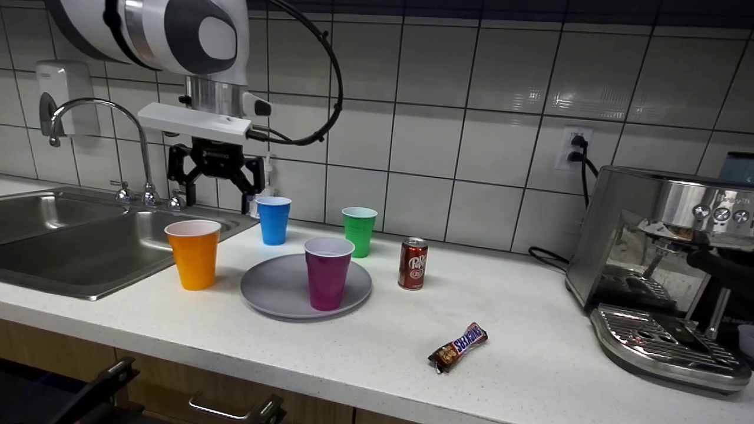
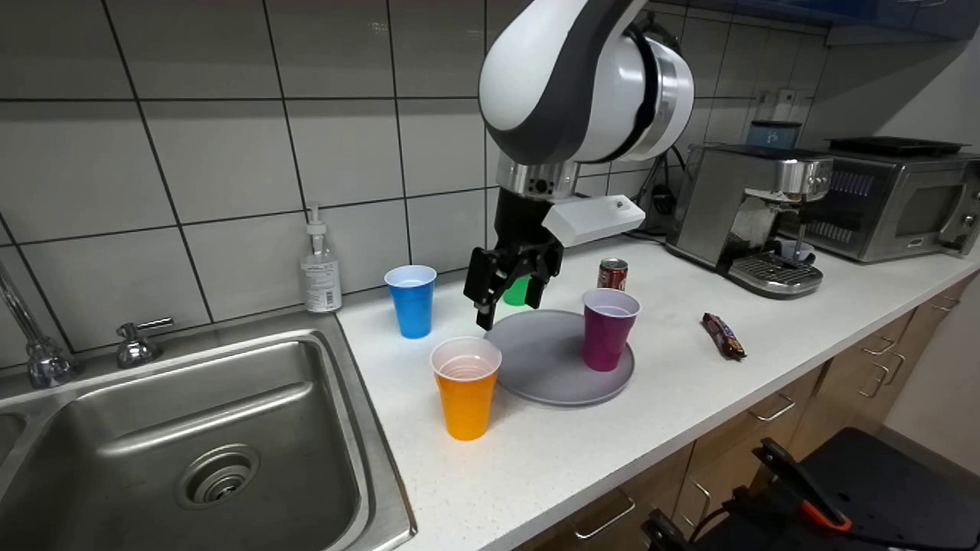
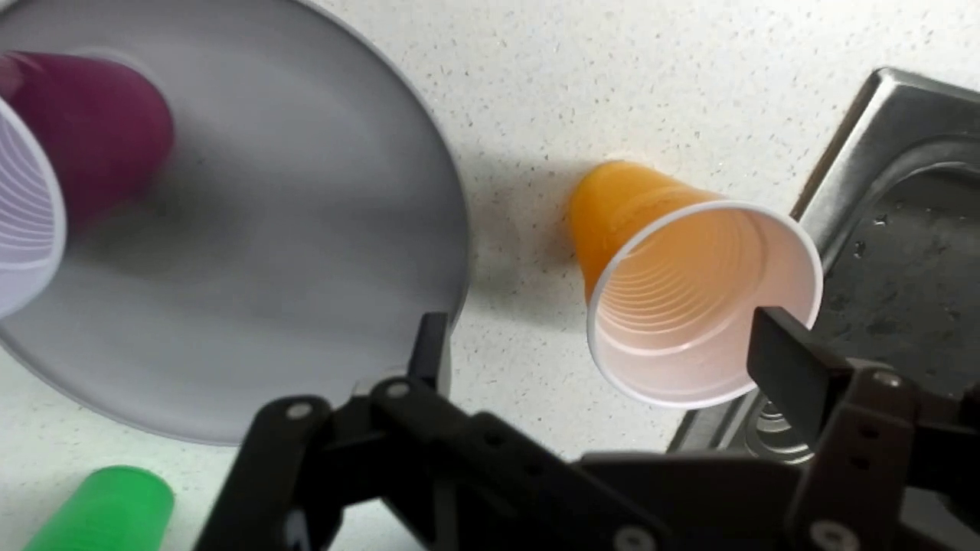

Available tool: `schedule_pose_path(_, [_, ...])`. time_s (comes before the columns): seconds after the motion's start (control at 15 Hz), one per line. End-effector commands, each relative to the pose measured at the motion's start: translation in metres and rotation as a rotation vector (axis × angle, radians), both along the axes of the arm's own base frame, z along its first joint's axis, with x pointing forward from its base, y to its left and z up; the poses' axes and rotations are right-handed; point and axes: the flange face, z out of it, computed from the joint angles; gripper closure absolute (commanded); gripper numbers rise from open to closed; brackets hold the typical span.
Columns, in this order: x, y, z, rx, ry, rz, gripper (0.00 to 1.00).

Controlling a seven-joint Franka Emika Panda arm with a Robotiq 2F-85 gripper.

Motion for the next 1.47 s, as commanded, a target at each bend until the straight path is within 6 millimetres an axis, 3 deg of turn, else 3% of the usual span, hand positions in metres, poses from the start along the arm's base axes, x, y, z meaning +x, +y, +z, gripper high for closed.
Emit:
schedule_pose_path(0.0, [-0.009,0.004,0.002,0.014,0.035,0.043,0.00])
schedule_pose_path(0.6, [-0.015,0.008,-0.015,-0.016,0.064,0.060,0.00])
schedule_pose_path(1.4, [0.005,0.008,-0.038,-0.011,0.031,0.001,0.00])
